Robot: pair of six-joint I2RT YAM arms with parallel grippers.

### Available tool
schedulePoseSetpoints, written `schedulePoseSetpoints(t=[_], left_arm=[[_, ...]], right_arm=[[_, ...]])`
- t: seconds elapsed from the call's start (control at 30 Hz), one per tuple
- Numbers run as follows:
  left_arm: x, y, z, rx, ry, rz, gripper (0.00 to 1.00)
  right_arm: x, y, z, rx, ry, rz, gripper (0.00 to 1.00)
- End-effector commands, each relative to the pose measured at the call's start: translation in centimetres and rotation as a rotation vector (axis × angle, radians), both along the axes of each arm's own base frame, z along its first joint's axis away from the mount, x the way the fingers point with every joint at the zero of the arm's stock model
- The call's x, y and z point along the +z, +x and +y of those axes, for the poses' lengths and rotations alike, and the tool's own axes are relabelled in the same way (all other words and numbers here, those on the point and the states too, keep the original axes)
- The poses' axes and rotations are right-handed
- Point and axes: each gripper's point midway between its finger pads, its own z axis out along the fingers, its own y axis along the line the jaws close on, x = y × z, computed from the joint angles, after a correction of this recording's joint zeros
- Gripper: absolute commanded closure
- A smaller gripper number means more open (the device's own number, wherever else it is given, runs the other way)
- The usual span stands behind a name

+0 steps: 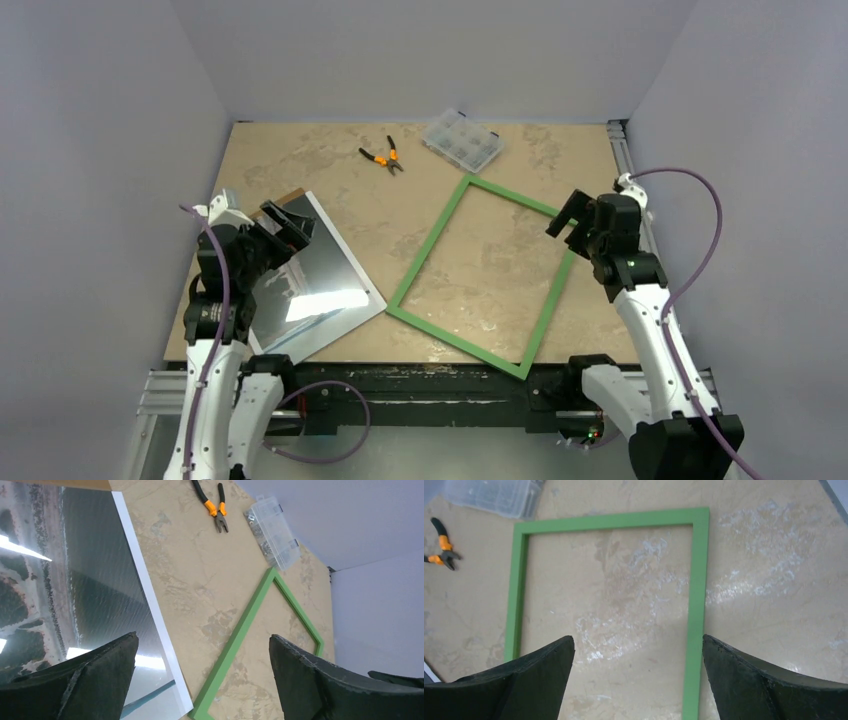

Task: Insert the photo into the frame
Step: Turn over the photo frame at the center of the board.

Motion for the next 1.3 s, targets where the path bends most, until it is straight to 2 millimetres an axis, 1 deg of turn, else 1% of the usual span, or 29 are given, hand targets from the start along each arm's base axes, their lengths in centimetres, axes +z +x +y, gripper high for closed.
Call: schedulePoseSetpoints(t=[0.0, 0.13, 0.2, 0.3, 0.4, 0.47, 0.53, 0.63, 0.77, 0.87, 1.0, 1.1, 1.2, 1.27], left_arm=[[1.5, 0.0, -0.7, -0.016, -0.055, -0.064, 0.00], [0.4, 0.2, -1.8, -0.057, -0.121, 0.023, 0.00], [0.0, 0.4, -2.5, -0.088, -0.146, 0.069, 0.00], [0.2, 0.8, -3.5, -0.146, -0.179, 0.089, 0.00], [0.9, 0.7, -4.3, -0.197, -0.196, 0.075, 0.00], [1.8, 0.5, -4.8, -0.236, -0.195, 0.050, 0.00], [3.1, 0.2, -5.1, -0.266, -0.183, 0.019, 0.00], [5.5, -0.5, -5.8, -0.323, -0.175, -0.035, 0.00], [8.8, -1.6, -7.0, -0.416, -0.179, -0.121, 0.00], [10.9, -2.6, -7.6, -0.467, -0.176, -0.181, 0.00], [12.9, -3.9, -8.3, -0.532, -0.163, -0.252, 0.00], [13.7, -4.6, -8.8, -0.581, -0.160, -0.286, 0.00], [13.7, -4.8, -9.1, -0.603, -0.164, -0.296, 0.00], [13.3, -4.7, -9.2, -0.608, -0.176, -0.288, 0.00]], right_arm=[[-2.6, -2.7, -0.4, -0.005, -0.024, 0.124, 0.01], [-5.2, -3.8, -1.2, -0.056, -0.041, 0.245, 0.02], [-6.6, -4.1, -1.2, -0.061, -0.043, 0.308, 0.02], [-9.0, -4.6, -1.0, -0.061, -0.036, 0.418, 0.03], [-11.3, -4.9, -0.5, -0.049, -0.019, 0.511, 0.06], [-13.0, -5.1, -0.1, -0.035, -0.006, 0.566, 0.10], [-14.4, -5.2, 0.1, -0.027, 0.006, 0.597, 0.11], [-16.3, -5.3, 0.4, -0.043, 0.030, 0.628, 0.15], [-17.4, -4.7, 0.6, -0.051, 0.041, 0.655, 0.18], [-18.1, -4.5, 0.6, -0.057, 0.038, 0.675, 0.24], [-18.8, -4.2, 0.2, -0.072, 0.015, 0.695, 0.38], [-19.2, -3.9, 0.2, -0.064, 0.008, 0.701, 0.55], [-19.3, -3.6, 0.4, -0.045, 0.011, 0.703, 0.79], [-19.0, -3.6, 0.5, -0.033, 0.017, 0.700, 0.94]])
